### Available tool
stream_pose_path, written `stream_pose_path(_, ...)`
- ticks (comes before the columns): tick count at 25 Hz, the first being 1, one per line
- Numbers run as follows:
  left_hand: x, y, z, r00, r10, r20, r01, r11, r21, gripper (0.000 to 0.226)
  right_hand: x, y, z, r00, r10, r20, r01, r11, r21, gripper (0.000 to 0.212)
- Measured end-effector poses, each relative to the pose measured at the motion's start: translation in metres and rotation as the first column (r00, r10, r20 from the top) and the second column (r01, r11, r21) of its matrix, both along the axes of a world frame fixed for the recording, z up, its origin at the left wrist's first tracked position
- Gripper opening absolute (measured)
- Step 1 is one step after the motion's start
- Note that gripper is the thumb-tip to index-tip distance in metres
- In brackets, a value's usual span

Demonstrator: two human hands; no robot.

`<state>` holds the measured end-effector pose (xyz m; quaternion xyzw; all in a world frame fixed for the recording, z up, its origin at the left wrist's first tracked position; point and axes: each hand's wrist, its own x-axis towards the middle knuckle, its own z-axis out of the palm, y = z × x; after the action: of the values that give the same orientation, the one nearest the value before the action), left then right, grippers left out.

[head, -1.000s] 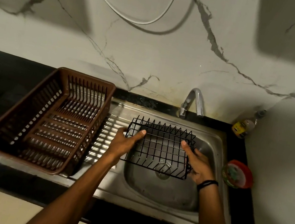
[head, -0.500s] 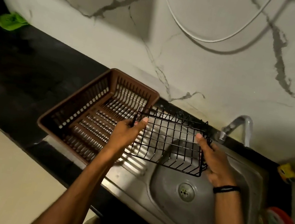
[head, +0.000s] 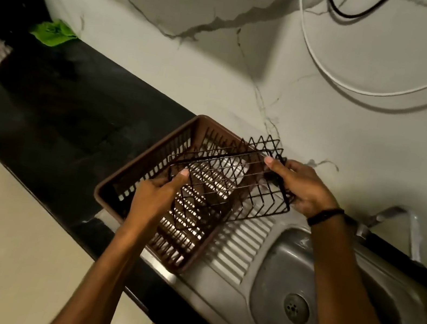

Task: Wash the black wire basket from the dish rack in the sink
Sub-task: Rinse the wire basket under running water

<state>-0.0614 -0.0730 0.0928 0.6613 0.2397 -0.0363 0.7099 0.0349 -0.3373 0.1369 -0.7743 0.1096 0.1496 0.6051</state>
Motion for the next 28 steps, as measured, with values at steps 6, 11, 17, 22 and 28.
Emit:
stream_pose_path(6,0.001,0.024,-0.016,0.997,0.055,-0.046,-0.057,0.997,-0.043,0.025,0.077,0.056,-0.006,0.95,0.23,-0.211,-0.256,0.961,-0.107,0.052)
stream_pose_path(11,0.004,0.022,-0.057,0.995,0.069,-0.079,-0.072,0.997,-0.034,0.018,0.112,0.091,-0.038,0.912,0.302,-0.278,-0.37,0.898,-0.237,0.055)
stream_pose_path(17,0.018,0.016,-0.097,0.96,0.104,-0.262,-0.115,0.993,-0.026,0.012,0.137,0.119,-0.082,0.885,0.329,-0.33,-0.433,0.844,-0.317,0.073)
stream_pose_path(22,0.024,0.013,-0.107,0.943,0.114,-0.312,-0.127,0.992,-0.021,0.007,0.15,0.128,-0.105,0.879,0.347,-0.327,-0.453,0.824,-0.342,0.079)
stream_pose_path(28,0.032,0.017,-0.12,0.918,0.125,-0.377,-0.134,0.991,0.001,0.012,0.156,0.134,-0.119,0.88,0.332,-0.338,-0.45,0.809,-0.377,0.071)
